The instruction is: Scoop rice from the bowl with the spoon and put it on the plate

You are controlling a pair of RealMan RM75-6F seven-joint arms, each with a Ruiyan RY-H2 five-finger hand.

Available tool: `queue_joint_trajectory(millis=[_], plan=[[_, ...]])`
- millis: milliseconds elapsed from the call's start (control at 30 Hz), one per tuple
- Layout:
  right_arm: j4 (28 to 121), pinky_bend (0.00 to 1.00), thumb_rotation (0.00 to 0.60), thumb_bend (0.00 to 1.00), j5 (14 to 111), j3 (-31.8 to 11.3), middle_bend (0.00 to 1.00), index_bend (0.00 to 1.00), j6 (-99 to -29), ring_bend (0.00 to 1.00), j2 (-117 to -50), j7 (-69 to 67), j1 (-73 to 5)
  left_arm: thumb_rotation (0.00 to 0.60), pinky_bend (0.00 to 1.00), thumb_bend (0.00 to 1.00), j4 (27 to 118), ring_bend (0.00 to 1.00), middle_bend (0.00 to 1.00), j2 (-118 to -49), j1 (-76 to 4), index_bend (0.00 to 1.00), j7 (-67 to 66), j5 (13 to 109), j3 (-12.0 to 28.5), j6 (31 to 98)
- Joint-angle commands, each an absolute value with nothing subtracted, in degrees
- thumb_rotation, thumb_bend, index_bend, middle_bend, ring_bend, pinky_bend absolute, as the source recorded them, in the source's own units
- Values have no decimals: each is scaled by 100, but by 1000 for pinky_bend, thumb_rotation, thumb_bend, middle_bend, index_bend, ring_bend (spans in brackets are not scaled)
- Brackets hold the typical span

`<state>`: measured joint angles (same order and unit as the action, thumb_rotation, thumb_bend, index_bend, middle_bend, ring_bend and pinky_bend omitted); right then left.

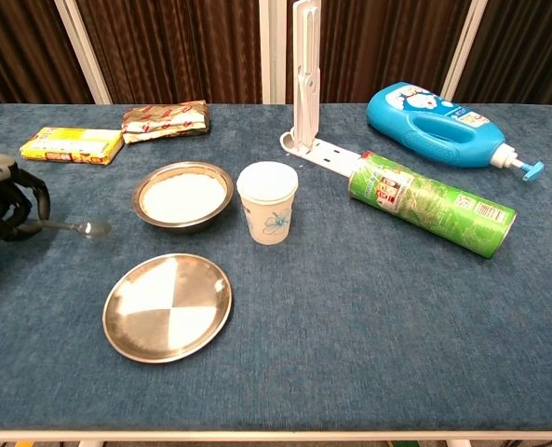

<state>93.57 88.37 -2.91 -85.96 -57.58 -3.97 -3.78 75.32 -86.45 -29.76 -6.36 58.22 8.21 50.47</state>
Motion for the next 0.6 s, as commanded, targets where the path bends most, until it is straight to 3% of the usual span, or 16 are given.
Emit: queue_joint_trajectory(millis=[33, 267, 600], plan=[[9357, 0, 600, 280, 8847, -292, 179, 39, -8626, 0, -5743, -405, -363, 600, 1000, 449, 7941, 846, 864, -8167, -3053, 600, -594, 5970, 943, 5027], [9377, 0, 600, 281, 8887, -320, 179, 39, -8678, 0, -5705, -373, -369, 600, 1000, 448, 8138, 847, 865, -7890, -3465, 602, -1244, 6040, 1195, 5170], [9500, 0, 600, 281, 8889, -366, 179, 39, -8698, 0, -5573, -255, -391, 600, 1000, 447, 7611, 849, 866, -8655, -4380, 606, -3495, 5576, 1079, 5209]])
